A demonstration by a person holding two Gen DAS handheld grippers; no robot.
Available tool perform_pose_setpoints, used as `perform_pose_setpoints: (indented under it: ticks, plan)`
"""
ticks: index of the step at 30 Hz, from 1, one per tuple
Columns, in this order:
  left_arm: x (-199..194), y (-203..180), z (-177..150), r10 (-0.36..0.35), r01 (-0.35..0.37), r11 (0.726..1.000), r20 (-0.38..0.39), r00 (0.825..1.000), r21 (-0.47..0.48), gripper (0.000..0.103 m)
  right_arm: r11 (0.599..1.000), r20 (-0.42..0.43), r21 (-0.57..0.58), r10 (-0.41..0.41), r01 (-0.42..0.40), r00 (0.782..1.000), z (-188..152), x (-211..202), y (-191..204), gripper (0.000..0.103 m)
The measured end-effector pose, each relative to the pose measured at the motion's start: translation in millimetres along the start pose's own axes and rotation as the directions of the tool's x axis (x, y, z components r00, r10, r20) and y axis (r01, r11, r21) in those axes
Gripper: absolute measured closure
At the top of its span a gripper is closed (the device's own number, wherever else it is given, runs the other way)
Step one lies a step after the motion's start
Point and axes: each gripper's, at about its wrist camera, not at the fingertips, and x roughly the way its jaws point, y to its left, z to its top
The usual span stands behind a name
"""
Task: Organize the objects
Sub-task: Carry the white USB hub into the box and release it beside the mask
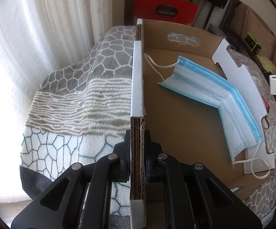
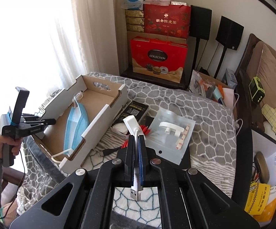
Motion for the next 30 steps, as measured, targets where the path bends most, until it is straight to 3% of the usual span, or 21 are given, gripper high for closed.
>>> perform_pose_setpoints:
  ticks: [13, 21, 30]
  plan:
    - [0, 0, 0, 0.004, -0.004, 1.000, 0.000, 1.000, 0.004, 0.093, 0.994, 0.045, 0.019, 0.104, -0.105, 0.994, 47, 24, 34, 0.101]
    - [0, 0, 0, 0.004, -0.004, 1.000, 0.001, 1.000, 0.004, 0.093, 0.980, 0.023, 0.088, 0.179, -0.180, 0.984, 76, 84, 62, 0.101]
    - [1, 0, -1, 0.000, 0.000, 1.000, 0.003, 1.000, 0.000, 0.093, 0.960, 0.004, 0.165, 0.229, -0.227, 0.973, 84, 141, 75, 0.101]
